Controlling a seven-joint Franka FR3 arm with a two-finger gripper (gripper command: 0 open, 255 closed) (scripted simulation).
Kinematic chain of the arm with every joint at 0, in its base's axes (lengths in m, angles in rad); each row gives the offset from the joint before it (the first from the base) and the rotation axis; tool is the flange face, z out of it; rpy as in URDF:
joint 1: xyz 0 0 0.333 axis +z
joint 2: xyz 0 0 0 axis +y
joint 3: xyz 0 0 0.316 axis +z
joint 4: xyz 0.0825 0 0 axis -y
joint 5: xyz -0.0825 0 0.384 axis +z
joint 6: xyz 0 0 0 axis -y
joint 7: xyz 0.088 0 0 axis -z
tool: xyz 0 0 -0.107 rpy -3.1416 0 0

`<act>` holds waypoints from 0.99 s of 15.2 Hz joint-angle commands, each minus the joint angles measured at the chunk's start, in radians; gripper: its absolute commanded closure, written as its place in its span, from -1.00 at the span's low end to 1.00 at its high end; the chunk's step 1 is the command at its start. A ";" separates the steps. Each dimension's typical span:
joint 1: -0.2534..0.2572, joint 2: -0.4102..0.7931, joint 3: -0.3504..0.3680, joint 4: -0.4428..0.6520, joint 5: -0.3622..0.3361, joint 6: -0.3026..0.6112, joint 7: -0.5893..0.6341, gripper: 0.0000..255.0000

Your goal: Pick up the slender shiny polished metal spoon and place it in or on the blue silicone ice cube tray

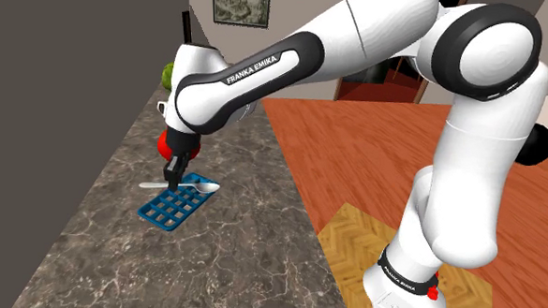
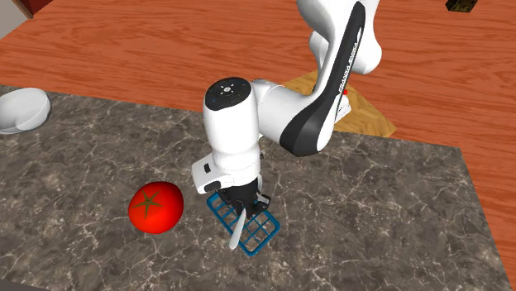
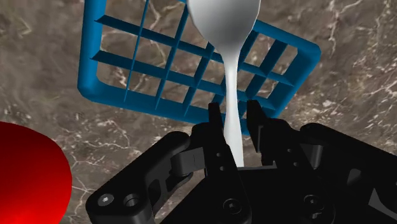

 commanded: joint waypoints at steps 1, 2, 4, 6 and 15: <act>0.001 0.013 0.001 -0.014 0.003 0.027 -0.004 1.00; 0.001 0.020 0.001 -0.019 0.004 0.039 -0.007 1.00; 0.002 0.039 0.003 -0.033 0.008 0.072 -0.014 1.00; 0.002 0.039 0.003 -0.033 0.008 0.072 -0.014 1.00; 0.002 0.039 0.003 -0.033 0.008 0.072 -0.014 -1.00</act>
